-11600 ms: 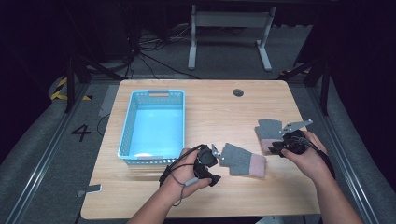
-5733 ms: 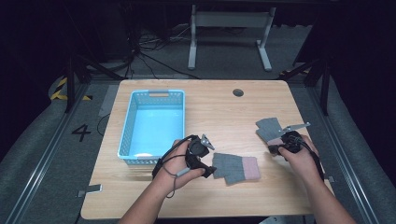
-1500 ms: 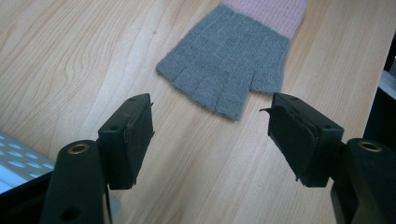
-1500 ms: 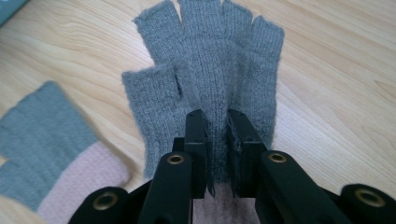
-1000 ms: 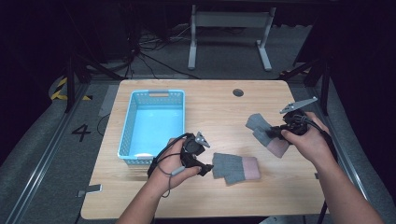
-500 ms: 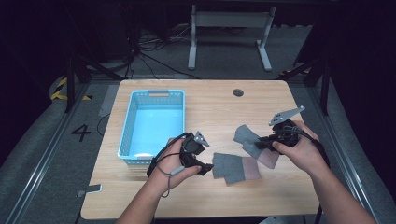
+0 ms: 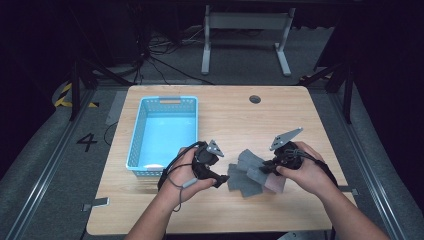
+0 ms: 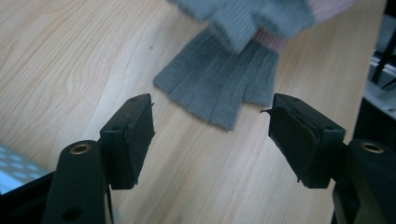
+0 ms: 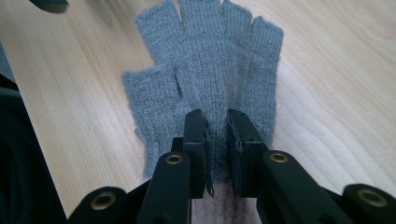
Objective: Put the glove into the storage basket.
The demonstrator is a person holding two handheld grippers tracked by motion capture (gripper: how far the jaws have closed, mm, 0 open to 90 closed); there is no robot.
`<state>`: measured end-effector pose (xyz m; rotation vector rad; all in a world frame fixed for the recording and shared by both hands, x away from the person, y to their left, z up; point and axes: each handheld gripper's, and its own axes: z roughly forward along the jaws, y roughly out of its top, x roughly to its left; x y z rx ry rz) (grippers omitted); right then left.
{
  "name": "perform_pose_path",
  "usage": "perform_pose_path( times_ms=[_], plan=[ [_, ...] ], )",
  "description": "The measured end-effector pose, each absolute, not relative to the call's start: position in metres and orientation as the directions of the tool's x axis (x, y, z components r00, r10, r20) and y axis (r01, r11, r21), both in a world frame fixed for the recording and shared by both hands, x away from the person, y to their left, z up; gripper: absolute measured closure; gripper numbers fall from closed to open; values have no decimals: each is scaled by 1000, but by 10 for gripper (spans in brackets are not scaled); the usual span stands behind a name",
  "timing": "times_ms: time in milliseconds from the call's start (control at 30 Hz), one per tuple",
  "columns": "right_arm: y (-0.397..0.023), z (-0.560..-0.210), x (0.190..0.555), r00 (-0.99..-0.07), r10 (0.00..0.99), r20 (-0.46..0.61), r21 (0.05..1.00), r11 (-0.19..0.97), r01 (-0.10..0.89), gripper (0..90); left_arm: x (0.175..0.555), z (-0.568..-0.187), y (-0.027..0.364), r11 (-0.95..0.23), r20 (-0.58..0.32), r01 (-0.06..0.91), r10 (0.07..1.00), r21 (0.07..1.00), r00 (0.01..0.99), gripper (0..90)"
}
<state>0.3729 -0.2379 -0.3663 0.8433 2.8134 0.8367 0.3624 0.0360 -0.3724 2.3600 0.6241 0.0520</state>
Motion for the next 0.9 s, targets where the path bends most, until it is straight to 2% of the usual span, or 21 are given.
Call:
perform_pose_path(
  times_ms=[233,267,333,567,700,733,800,900],
  plan=[
    [-230,-380,373,-859,508,61,505,726,466,794,362,-370,38,-638,-112,405,448,655,887,370],
    [-227,-385,373,-862,504,58,497,734,463,794,362,-371,37,-649,-111,396,434,650,894,414],
    [-225,-388,373,-858,510,68,492,731,473,793,362,-371,37,-647,-114,396,433,651,894,425],
    [-220,-400,371,-866,496,60,475,749,462,789,363,-380,33,-688,-145,433,436,583,888,549],
    [-218,-410,369,-870,491,50,460,762,456,768,361,-385,28,-688,-181,450,429,569,885,605],
    [-217,-414,368,-870,491,50,461,761,456,740,361,-386,27,-688,-197,449,416,570,888,642],
    [-217,-415,366,-873,484,52,472,759,449,721,362,-388,26,-678,-212,446,402,584,891,657],
    [-219,-415,364,-868,493,59,489,744,455,680,362,-389,25,-682,-201,441,404,583,892,685]
  ],
)
